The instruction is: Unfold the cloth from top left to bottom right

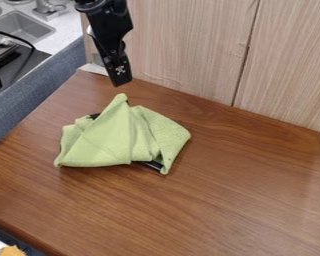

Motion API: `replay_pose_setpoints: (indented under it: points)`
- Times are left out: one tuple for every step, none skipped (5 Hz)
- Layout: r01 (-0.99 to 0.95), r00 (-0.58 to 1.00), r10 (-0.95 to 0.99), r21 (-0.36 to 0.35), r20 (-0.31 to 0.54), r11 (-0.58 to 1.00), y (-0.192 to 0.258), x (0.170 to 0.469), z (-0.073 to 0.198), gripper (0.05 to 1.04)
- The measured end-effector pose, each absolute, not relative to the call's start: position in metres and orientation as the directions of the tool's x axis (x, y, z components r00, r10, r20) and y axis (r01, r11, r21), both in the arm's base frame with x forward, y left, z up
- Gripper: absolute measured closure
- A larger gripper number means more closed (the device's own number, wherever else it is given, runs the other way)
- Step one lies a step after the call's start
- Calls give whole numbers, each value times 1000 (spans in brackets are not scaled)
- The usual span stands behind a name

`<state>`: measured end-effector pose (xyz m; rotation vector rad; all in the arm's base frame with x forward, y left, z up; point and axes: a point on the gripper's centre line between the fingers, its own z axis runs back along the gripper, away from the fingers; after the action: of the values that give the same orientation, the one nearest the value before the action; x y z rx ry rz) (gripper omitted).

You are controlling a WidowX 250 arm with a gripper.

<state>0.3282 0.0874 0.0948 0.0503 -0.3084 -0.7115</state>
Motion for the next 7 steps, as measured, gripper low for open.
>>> replay_pose_setpoints:
  points:
    - [633,727,-641,122,247,765,87,327,85,84]
    - [587,782,-589,76,205,806,89,324,70,84]
    - [599,787,-599,48,149,799,78,326,47,84]
    - [590,797,-592,61,118,805,78,323,32,113]
    - [600,791,-603,64,100,797,75,321,23,394]
    - [595,796,-598,64,97,801,74,319,21,697]
    - [597,793,-600,64,100,800,73,317,21,899]
